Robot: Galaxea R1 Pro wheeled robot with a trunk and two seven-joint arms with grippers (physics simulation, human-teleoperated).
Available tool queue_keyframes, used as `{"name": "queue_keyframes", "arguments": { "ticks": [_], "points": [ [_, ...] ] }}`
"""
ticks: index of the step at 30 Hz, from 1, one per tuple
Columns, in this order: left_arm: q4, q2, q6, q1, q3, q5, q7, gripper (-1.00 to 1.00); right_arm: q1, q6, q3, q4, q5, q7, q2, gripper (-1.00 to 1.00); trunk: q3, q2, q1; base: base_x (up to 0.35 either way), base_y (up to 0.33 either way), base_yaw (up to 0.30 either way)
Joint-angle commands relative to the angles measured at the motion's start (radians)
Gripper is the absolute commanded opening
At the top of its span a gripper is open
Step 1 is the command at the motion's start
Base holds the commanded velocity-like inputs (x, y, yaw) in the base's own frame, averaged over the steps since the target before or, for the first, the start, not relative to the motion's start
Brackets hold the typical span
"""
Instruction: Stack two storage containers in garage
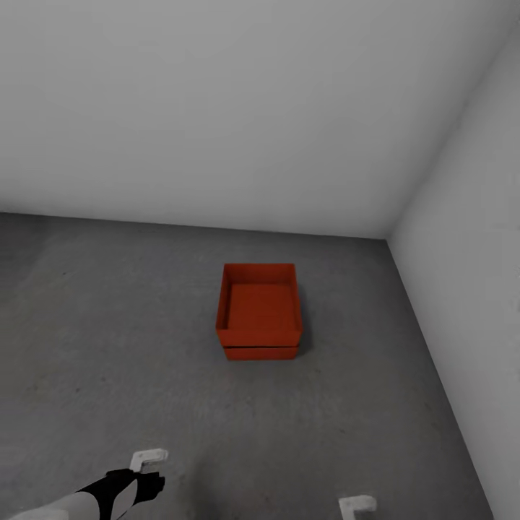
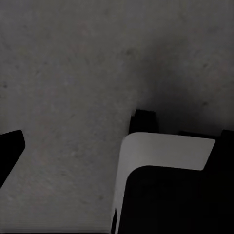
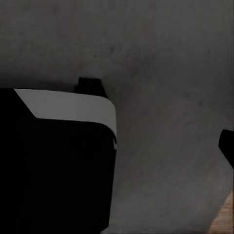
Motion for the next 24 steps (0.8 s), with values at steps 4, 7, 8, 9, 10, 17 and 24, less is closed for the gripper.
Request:
{"name": "queue_keyframes", "arguments": {
  "ticks": [4, 7, 8, 9, 10, 17, 24],
  "points": [
    [0.000, 0.006, -0.002, 0.005, -0.003, 0.010, 0.003, 1.00, 0.049, 0.002, 0.009, 0.046, -0.005, 0.082, -0.001, 1.00, -0.001, -0.001, -0.001, -0.177, 0.000, 0.000],
    [0.000, 0.007, -0.002, 0.005, -0.003, 0.008, 0.003, 1.00, 0.055, 0.001, 0.009, 0.047, -0.005, 0.086, -0.002, 1.00, 0.000, -0.001, -0.001, -0.043, 0.000, 0.000],
    [0.000, 0.007, -0.002, 0.005, -0.004, 0.008, 0.003, 1.00, 0.057, 0.002, 0.009, 0.047, -0.005, 0.087, -0.002, 1.00, 0.001, -0.001, -0.001, -0.020, 0.000, 0.000],
    [0.000, 0.007, -0.002, 0.006, -0.004, 0.008, 0.003, 1.00, 0.058, 0.002, 0.009, 0.048, -0.006, 0.088, -0.001, 1.00, 0.002, -0.001, -0.001, -0.010, 0.000, 0.000],
    [0.000, 0.006, -0.002, 0.007, -0.004, 0.007, 0.003, 1.00, 0.059, 0.001, 0.009, 0.051, -0.005, 0.089, -0.001, 1.00, 0.004, -0.001, -0.001, -0.006, 0.000, 0.000],
    [0.000, 0.005, -0.003, 0.060, -0.004, 0.002, 0.003, 1.00, 0.060, -0.041, 0.009, 0.063, -0.006, 0.089, -0.001, 1.00, 0.014, -0.001, -0.001, -0.002, 0.000, 0.000],
    [0.000, 0.007, -0.083, 0.151, -0.004, -0.001, 0.003, 1.00, 0.084, -0.055, 0.009, 0.065, -0.005, 0.089, -0.001, 1.00, 0.025, -0.001, -0.001, 0.000, 0.000, 0.000]
  ]
}}
